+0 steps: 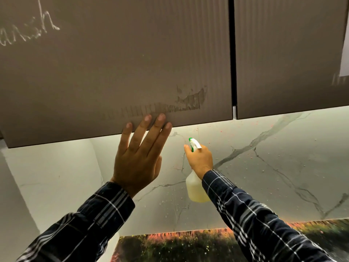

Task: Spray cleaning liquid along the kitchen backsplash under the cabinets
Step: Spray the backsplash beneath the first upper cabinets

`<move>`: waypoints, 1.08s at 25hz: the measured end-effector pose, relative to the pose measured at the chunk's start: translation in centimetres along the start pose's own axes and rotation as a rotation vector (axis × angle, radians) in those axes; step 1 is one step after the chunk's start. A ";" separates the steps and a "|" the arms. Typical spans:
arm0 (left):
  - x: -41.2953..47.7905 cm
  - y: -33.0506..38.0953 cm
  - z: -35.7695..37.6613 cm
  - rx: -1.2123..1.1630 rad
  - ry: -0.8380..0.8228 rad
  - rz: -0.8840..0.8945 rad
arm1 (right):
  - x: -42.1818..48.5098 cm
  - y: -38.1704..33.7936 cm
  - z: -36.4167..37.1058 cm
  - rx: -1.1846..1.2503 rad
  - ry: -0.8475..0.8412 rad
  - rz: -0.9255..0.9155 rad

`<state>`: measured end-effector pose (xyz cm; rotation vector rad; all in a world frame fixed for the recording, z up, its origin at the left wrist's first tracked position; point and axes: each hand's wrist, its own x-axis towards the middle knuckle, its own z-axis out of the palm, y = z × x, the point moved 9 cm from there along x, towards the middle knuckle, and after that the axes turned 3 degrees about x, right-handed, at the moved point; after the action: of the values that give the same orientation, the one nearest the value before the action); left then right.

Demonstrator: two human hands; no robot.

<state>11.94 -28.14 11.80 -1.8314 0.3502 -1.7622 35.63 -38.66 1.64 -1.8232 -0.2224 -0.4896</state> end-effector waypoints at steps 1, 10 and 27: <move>-0.2 -0.1 -0.1 0.002 0.002 0.011 | 0.0 0.0 0.0 0.002 0.013 -0.004; -1.5 -1.9 -0.6 0.020 -0.012 0.058 | -1.2 -3.1 1.4 -0.002 -0.046 -0.160; -2.8 -4.2 -1.8 -0.042 -0.169 -0.010 | -2.2 -4.9 2.0 -0.060 -0.032 -0.160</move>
<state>9.12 -23.59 11.86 -1.9983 0.3140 -1.6036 32.21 -35.03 4.46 -1.8816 -0.3808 -0.5845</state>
